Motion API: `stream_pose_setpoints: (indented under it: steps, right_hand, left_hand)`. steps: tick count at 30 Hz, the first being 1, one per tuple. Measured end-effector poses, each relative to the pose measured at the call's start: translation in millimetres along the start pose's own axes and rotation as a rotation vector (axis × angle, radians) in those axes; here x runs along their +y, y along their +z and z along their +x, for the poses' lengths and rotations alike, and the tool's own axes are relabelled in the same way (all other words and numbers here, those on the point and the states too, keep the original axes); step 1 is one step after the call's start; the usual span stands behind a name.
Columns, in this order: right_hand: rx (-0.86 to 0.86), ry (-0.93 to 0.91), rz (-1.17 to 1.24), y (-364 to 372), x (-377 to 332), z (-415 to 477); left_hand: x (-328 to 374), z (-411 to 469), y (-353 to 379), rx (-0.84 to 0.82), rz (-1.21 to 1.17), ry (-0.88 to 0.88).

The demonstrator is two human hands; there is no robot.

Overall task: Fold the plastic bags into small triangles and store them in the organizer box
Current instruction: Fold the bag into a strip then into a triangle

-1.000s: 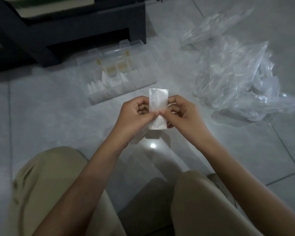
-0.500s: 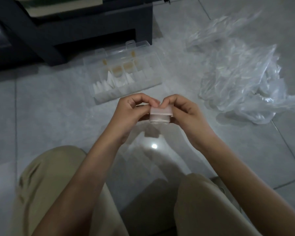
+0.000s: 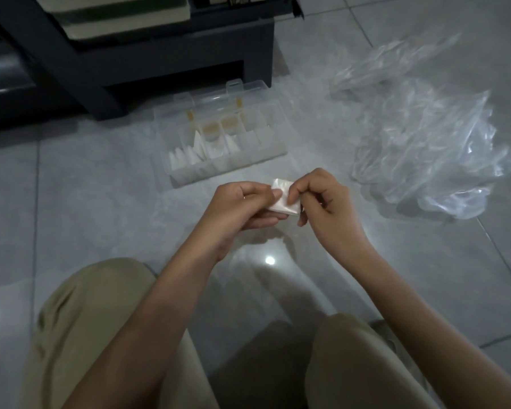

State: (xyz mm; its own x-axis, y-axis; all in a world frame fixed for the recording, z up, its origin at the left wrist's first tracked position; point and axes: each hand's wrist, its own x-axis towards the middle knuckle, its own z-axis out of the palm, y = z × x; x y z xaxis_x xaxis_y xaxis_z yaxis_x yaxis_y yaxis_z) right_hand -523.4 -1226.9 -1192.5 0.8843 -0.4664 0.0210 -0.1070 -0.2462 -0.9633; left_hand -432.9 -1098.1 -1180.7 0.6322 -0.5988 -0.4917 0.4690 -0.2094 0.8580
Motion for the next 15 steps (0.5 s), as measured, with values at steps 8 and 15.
stream_pose_setpoints:
  steps: [8, 15]
  right_hand:
    - [0.086, 0.232, 0.236, 9, -6, 7]
    - [0.145, 0.217, 0.103, 33, -9, 14]
  left_hand:
    - [-3, 4, 2, 0.153, -0.031, 0.12]
    - [-1, 4, 1, 0.198, 0.016, 0.192]
